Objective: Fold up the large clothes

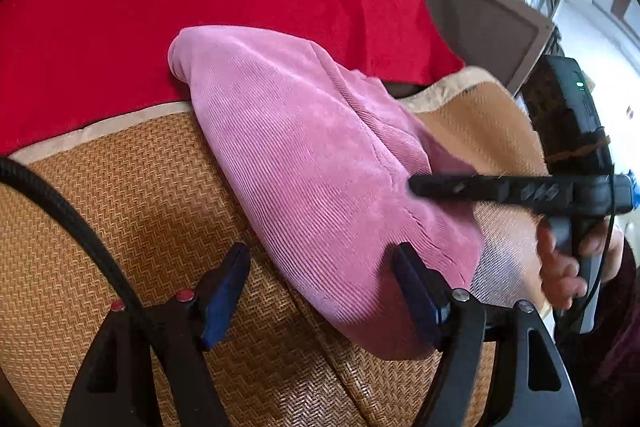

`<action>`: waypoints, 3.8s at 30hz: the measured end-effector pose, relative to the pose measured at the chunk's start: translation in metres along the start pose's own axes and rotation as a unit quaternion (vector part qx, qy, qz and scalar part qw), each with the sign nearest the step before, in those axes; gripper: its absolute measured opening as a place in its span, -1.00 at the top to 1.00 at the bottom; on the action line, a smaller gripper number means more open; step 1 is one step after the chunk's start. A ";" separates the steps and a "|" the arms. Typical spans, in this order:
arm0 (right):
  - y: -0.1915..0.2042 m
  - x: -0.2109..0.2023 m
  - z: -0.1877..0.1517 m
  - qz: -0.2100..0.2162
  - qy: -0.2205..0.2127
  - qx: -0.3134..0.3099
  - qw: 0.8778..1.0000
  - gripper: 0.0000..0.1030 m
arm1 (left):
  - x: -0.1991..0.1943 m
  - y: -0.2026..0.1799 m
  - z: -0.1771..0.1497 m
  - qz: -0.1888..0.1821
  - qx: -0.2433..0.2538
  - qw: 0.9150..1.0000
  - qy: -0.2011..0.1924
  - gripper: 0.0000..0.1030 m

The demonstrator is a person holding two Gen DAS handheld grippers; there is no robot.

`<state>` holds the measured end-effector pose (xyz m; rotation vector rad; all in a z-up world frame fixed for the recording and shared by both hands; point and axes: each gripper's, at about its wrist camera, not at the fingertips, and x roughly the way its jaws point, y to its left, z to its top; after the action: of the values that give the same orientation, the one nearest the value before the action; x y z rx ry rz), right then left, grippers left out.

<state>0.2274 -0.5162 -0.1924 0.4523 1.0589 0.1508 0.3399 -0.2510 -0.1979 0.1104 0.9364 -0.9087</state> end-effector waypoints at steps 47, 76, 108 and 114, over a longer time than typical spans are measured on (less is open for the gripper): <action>0.032 -0.084 -0.054 -0.011 -0.070 0.057 0.996 -0.12 | -0.059 -0.007 -0.041 0.071 -0.033 0.997 0.023 -0.48; 0.094 -0.038 0.020 0.050 -0.091 0.021 0.994 0.37 | -0.040 0.032 -0.054 0.042 -0.126 0.989 0.066 -0.83; 0.105 -0.025 -0.037 0.009 -0.001 -0.030 0.999 0.38 | -0.078 -0.021 -0.064 0.173 -0.023 0.984 -0.015 -0.86; 0.091 -0.003 -0.037 0.014 0.018 -0.016 1.000 0.41 | -0.071 -0.026 -0.062 0.183 -0.011 0.983 -0.013 -0.86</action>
<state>0.2023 -0.4249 -0.1667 0.4381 1.0846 0.2013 0.2622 -0.1952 -0.1769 0.2430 0.8652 -0.5588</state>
